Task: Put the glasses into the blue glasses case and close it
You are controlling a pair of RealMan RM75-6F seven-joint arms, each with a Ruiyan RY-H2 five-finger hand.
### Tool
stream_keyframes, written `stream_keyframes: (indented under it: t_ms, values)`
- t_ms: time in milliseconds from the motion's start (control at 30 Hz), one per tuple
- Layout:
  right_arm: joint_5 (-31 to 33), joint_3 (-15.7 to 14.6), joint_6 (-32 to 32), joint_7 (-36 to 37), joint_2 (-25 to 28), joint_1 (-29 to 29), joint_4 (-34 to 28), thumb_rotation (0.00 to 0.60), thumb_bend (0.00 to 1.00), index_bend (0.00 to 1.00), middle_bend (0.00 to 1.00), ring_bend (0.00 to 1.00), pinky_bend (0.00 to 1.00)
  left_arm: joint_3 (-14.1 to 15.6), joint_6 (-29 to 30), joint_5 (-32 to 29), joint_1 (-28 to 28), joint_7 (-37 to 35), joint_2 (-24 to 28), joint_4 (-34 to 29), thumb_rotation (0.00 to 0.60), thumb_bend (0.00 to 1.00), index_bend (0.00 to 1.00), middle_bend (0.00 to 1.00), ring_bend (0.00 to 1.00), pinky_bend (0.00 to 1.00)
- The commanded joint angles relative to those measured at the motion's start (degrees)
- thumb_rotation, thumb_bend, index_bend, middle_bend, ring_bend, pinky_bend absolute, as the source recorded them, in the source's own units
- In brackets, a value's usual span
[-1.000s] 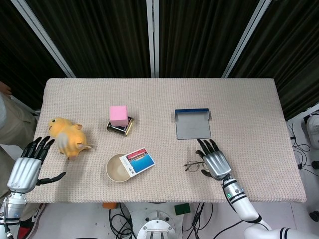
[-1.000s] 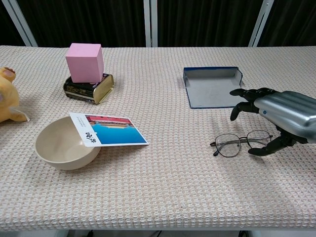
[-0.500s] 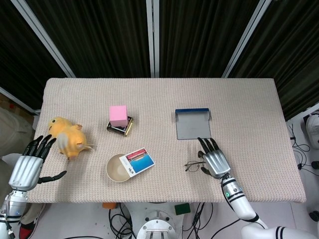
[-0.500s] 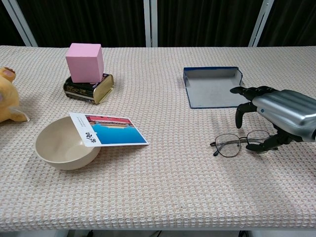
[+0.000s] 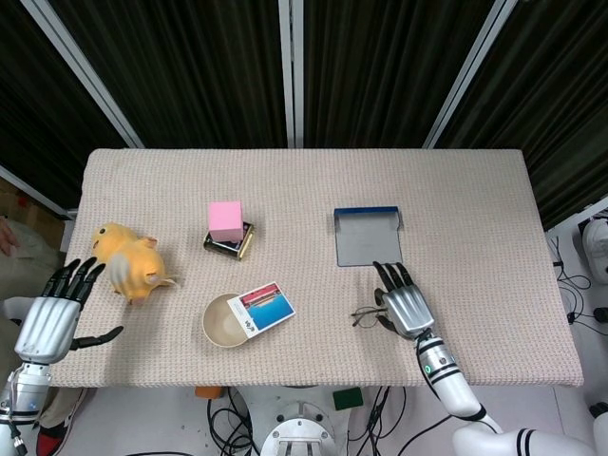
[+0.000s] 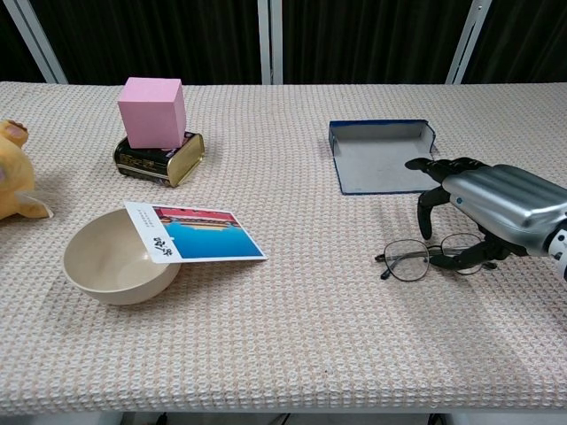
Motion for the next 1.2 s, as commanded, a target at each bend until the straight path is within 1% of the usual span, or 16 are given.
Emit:
stream_keyframes:
  t_ms: [33, 167, 300, 433, 533, 667, 833, 933, 1033, 1133, 1200]
  values:
    - [0.0, 0.0, -0.1, 0.2, 0.0, 0.2, 0.0, 0.6, 0.63, 0.57, 0.02, 0.0, 0.0, 0.0, -0.1, 0.0, 0.0, 0.0, 0.1, 0.0, 0.358, 0.07, 0.08, 0.03, 0.01, 0.13]
    - [0.1, 0.0, -0.3, 0.3, 0.1, 0.4, -0.1, 0.6, 0.67, 0.59, 0.02, 0.0, 0.0, 0.0, -0.2, 0.0, -0.1, 0.2, 0.2, -0.3, 0.363, 0.07, 0.08, 0.03, 0.01, 0.13]
    - [0.7, -0.1, -0.7, 0.1, 0.2, 0.5, -0.1, 0.6, 0.74, 0.6, 0.03, 0.0, 0.0, 0.0, -0.4, -0.1, -0.1, 0.3, 0.3, -0.4, 0.362, 0.07, 0.08, 0.03, 0.01, 0.13]
    - [1.0, -0.1, -0.9, 0.1, 0.3, 0.7, -0.2, 0.6, 0.78, 0.6, 0.03, 0.0, 0.0, 0.1, -0.7, -0.3, -0.1, 0.2, 0.2, -0.3, 0.365, 0.07, 0.08, 0.03, 0.01, 0.13]
    - [1.1, -0.1, -0.8, 0.2, 0.4, 0.7, -0.2, 0.6, 0.83, 0.6, 0.03, 0.0, 0.0, 0.2, -0.8, -0.3, -0.1, 0.2, 0.2, -0.3, 0.363, 0.07, 0.08, 0.03, 0.01, 0.13]
    - [1.1, -0.1, -0.4, 0.4, 0.3, 0.6, -0.1, 0.6, 0.91, 0.63, 0.04, 0.0, 0.0, 0.1, -0.7, -0.3, -0.1, 0.2, 0.3, -0.4, 0.363, 0.07, 0.08, 0.03, 0.01, 0.13]
    - [1.0, 0.1, 0.1, 0.7, 0.4, 0.7, -0.1, 0.6, 0.93, 0.64, 0.04, 0.0, 0.0, 0.1, -0.8, -0.3, -0.2, 0.2, 0.4, -0.4, 0.364, 0.06, 0.08, 0.03, 0.01, 0.13]
    - [1.0, 1.1, 0.2, 1.4, 0.8, 1.2, -0.4, 0.6, 0.93, 0.64, 0.04, 0.0, 0.0, 0.1, -1.0, -0.4, -0.2, 0.0, 0.4, -0.3, 0.364, 0.07, 0.08, 0.03, 0.01, 0.13]
    - [1.7, 3.2, -0.6, 1.7, 1.5, 2.5, -0.7, 0.6, 0.93, 0.64, 0.03, 0.0, 0.0, 0.1, -1.3, -0.7, -0.3, -0.2, 0.4, -0.1, 0.365, 0.07, 0.08, 0.03, 0.01, 0.13]
    - [3.9, 6.6, -1.8, 1.3, 1.5, 4.8, -0.1, 0.6, 0.93, 0.64, 0.01, 0.0, 0.0, 0.0, -1.3, -0.9, -0.2, -0.4, 0.5, -0.1, 0.365, 0.07, 0.08, 0.03, 0.01, 0.13]
    - [4.8, 9.1, -2.0, 2.0, 0.4, 6.4, 2.0, 0.6, 0.94, 0.65, 0.0, 0.0, 0.0, -0.1, -1.0, -1.0, -0.1, -0.7, 0.6, 0.0, 0.368, 0.07, 0.08, 0.03, 0.01, 0.13]
